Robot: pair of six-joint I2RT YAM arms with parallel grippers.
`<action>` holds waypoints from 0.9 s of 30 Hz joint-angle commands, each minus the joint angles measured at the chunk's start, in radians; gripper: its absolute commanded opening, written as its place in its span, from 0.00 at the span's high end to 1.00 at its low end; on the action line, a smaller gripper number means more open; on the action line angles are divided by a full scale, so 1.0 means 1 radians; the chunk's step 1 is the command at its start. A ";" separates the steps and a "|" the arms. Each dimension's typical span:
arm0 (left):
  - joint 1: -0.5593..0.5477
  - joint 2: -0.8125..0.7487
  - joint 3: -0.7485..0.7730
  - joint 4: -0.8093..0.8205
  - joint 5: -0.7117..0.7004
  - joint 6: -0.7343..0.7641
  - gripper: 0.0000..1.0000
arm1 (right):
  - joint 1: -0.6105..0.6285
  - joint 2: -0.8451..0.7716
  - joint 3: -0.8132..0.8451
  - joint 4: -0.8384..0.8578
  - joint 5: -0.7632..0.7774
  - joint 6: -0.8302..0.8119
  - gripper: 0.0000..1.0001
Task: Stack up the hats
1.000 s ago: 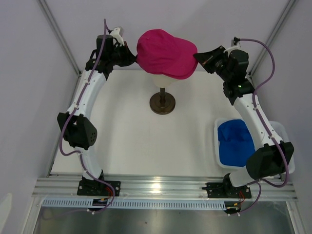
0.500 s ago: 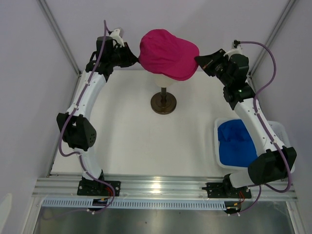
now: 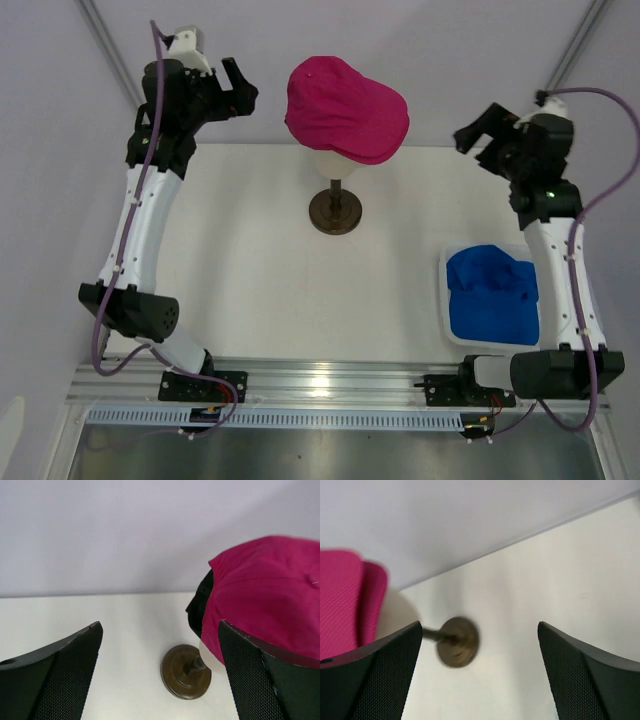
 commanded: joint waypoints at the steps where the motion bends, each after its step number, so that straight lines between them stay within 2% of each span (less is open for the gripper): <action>1: 0.021 -0.129 0.020 0.010 -0.097 0.045 0.00 | -0.130 -0.188 -0.010 -0.137 0.101 -0.106 0.01; 5: 0.032 -0.254 -0.067 0.021 -0.096 0.050 0.00 | -0.261 -0.335 -0.148 -0.252 0.206 -0.083 0.01; 7: 0.032 -0.299 -0.133 0.029 -0.068 0.038 0.01 | -0.328 -0.381 -0.274 -0.279 0.245 -0.053 0.00; 11: 0.032 -0.418 -0.381 0.149 0.007 -0.016 0.01 | -0.450 -0.435 -0.487 -0.311 0.143 0.059 0.00; 13: 0.024 -0.472 -0.446 0.190 0.028 -0.045 0.00 | -0.499 -0.441 -0.607 -0.273 0.064 0.093 0.00; 16: 0.021 -0.520 -0.511 0.226 0.015 -0.096 0.00 | -0.514 -0.455 -0.725 -0.212 0.026 0.135 0.00; 22: 0.005 -0.593 -0.619 0.248 0.056 -0.156 0.01 | -0.508 -0.448 -0.800 -0.122 0.046 0.118 0.00; 27: -0.050 -0.626 -0.664 0.110 0.084 -0.140 0.04 | -0.456 -0.403 -0.907 -0.061 0.029 0.145 0.00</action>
